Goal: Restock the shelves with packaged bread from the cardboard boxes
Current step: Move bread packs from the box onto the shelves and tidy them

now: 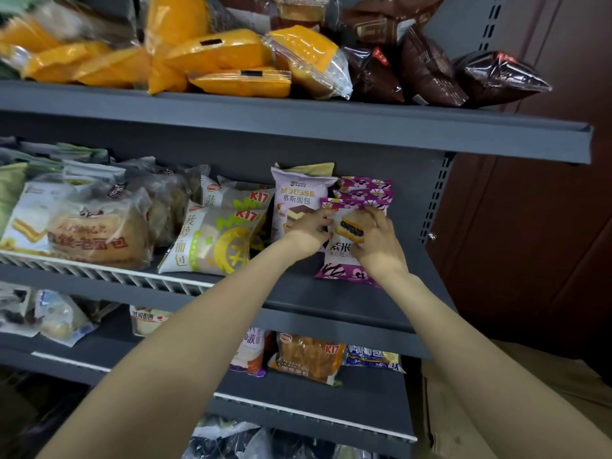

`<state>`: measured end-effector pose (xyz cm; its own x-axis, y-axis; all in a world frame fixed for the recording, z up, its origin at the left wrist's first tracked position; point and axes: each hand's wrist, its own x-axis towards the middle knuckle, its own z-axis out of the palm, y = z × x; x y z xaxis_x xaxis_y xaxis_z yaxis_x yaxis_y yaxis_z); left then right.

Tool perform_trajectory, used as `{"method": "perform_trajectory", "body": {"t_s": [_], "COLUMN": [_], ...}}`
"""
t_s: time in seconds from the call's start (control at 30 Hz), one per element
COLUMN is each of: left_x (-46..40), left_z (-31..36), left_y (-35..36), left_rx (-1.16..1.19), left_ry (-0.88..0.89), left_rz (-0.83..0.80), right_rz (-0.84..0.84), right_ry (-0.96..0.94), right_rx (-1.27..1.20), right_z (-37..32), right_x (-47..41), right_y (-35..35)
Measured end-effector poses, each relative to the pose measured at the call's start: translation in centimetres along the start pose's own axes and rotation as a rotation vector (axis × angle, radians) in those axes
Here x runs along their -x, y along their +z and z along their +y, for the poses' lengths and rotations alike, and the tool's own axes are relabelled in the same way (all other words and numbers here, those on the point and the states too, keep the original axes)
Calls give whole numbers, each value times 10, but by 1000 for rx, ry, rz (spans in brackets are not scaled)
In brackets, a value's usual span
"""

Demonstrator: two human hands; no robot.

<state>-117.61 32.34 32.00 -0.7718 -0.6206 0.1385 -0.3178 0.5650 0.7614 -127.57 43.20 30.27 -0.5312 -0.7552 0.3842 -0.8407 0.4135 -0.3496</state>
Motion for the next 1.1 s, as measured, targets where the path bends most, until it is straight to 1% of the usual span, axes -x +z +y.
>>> {"method": "perform_trajectory", "body": {"t_s": [0.07,0.13,0.17,0.3,0.37,0.43,0.57,0.67,0.77,0.9,1.0,1.1], "left_x": [4,5,7,29,48,72,140,205,270,357,409,445], "left_z": [2,2,2,2,-8,-28,-88,-148,-214,-309,-374,-437], "left_y": [2,0,-2,-28,-54,-84,-153,-210,-262,-318,-351,-379], "left_rx": [46,-38,-97,-137,-243,-391,-501,-550,-524,-450,-402,-349], "left_ry": [11,19,24,47,70,48,-29,-180,-322,-509,-643,-810], "left_rz": [-49,-62,-41,115,250,365,507,535,550,546,522,537], "right_rz": [-23,-18,-2,105,161,161,7,-119,-242,-455,-608,-734], "right_ry": [29,37,24,-94,-155,-184,-304,-375,-433,-463,-458,-445], "right_rx": [20,85,107,25,-29,-93,-238,-322,-365,-328,-354,-366], "right_z": [-4,-10,-14,-45,-75,-112,-205,-291,-379,-482,-546,-602], "right_x": [1,1,2,11,17,23,35,58,89,133,158,174], "right_y": [-1,-2,-2,3,8,13,41,79,127,206,264,323]}}
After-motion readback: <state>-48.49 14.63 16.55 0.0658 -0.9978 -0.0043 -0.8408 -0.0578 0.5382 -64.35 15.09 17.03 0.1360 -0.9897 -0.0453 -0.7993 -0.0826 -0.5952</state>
